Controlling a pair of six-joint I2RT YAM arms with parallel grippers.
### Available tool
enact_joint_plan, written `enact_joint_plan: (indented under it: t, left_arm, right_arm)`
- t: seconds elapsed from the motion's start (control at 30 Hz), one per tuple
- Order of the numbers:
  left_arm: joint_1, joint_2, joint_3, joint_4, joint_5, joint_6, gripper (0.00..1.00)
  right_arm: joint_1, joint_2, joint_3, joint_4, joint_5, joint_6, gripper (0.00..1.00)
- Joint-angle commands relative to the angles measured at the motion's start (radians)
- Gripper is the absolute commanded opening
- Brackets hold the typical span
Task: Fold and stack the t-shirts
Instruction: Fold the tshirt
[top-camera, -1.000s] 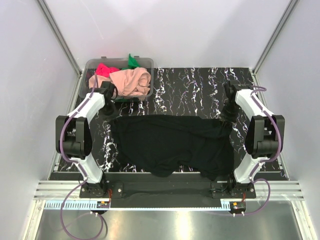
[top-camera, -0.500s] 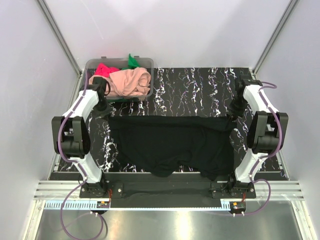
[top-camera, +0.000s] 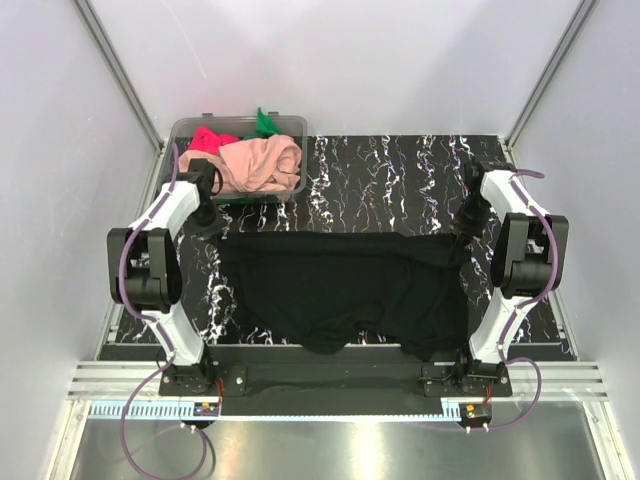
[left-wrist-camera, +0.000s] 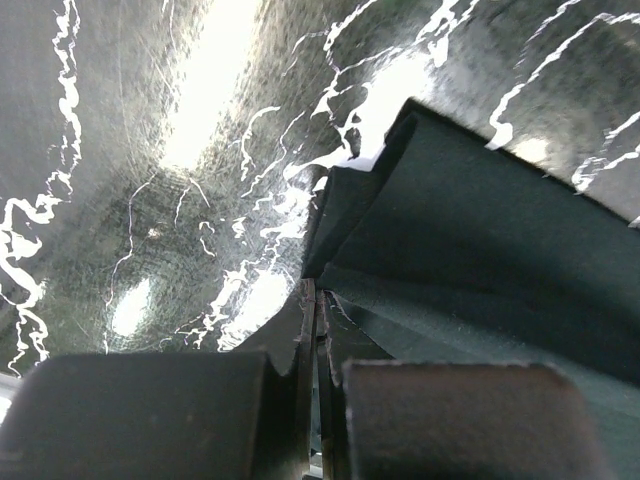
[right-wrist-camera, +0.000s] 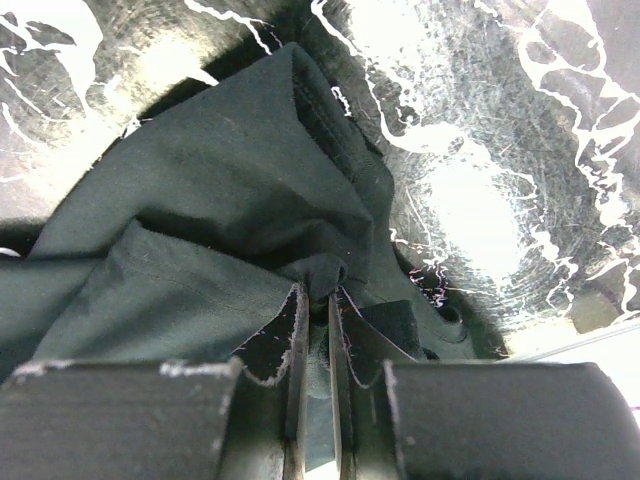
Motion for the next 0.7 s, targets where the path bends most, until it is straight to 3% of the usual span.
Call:
enact_joint_plan:
  t: [0.0,0.57,0.67]
  left_arm:
    - [0.006,-0.014,-0.038,0.028,-0.013,-0.006,0.00]
    - [0.006,-0.057,-0.130,0.032,0.027,0.023,0.00]
    - [0.006,-0.051,-0.118,0.031,0.047,0.028,0.29]
  right_arm:
    - [0.001,-0.017,-0.008,0.007,0.053,-0.010,0.00]
    - [0.001,-0.024,-0.068,-0.009,0.039,-0.018,0.00]
    - [0.001,-0.012,-0.050,-0.017,0.015,-0.019,0.00]
